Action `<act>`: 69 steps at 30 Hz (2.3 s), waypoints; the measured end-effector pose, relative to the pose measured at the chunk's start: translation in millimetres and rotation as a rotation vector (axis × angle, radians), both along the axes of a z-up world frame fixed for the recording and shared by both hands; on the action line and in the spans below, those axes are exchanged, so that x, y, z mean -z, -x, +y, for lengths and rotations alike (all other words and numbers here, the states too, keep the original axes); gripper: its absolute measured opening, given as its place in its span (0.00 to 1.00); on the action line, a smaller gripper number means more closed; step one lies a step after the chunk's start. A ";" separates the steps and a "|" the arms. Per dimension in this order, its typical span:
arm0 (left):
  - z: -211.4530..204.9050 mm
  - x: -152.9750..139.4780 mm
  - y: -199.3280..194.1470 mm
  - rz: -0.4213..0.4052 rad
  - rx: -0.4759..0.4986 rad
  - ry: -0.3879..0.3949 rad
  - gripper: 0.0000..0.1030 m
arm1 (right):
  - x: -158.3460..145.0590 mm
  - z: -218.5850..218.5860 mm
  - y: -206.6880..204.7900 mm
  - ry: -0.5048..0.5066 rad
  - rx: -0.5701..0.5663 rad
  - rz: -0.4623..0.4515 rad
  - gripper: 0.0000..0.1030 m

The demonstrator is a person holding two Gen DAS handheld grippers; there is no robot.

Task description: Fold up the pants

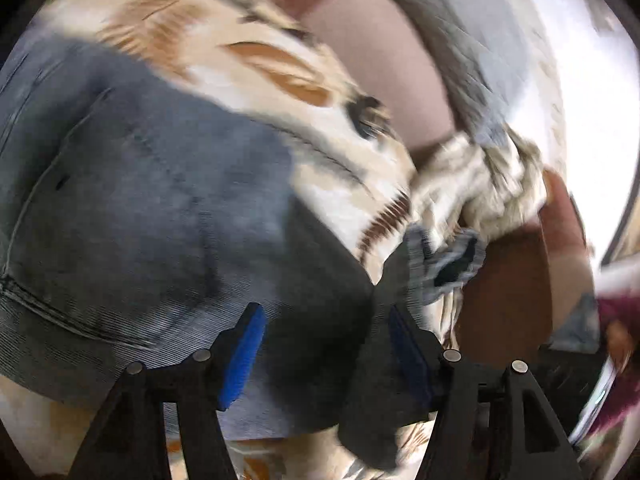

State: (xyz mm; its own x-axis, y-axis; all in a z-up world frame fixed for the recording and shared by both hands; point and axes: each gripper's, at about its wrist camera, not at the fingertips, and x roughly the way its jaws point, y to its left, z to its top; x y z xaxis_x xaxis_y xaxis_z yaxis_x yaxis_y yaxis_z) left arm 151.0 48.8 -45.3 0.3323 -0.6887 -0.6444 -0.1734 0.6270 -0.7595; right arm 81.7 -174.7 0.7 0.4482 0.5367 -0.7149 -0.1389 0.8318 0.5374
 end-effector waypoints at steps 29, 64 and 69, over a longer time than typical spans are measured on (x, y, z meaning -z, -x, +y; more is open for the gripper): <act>-58.9 27.5 36.7 0.106 0.136 -0.283 0.22 | 75.3 -53.1 23.0 0.374 0.067 0.240 0.59; -23.5 -12.5 34.2 -0.048 0.032 -0.347 0.57 | 54.0 -14.6 29.5 0.217 -0.027 0.101 0.48; 15.9 -21.5 51.3 -0.079 -0.063 -0.309 0.62 | 27.2 -7.1 48.5 0.139 0.022 -0.042 0.64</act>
State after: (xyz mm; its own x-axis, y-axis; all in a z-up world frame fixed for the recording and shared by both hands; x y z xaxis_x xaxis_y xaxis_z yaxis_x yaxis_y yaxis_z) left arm 99.7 64.7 -23.8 0.4255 -0.4412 -0.7901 -0.1667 0.8199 -0.5476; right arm 33.2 -181.8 -26.5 0.4899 0.4234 -0.7620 -0.1402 0.9010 0.4105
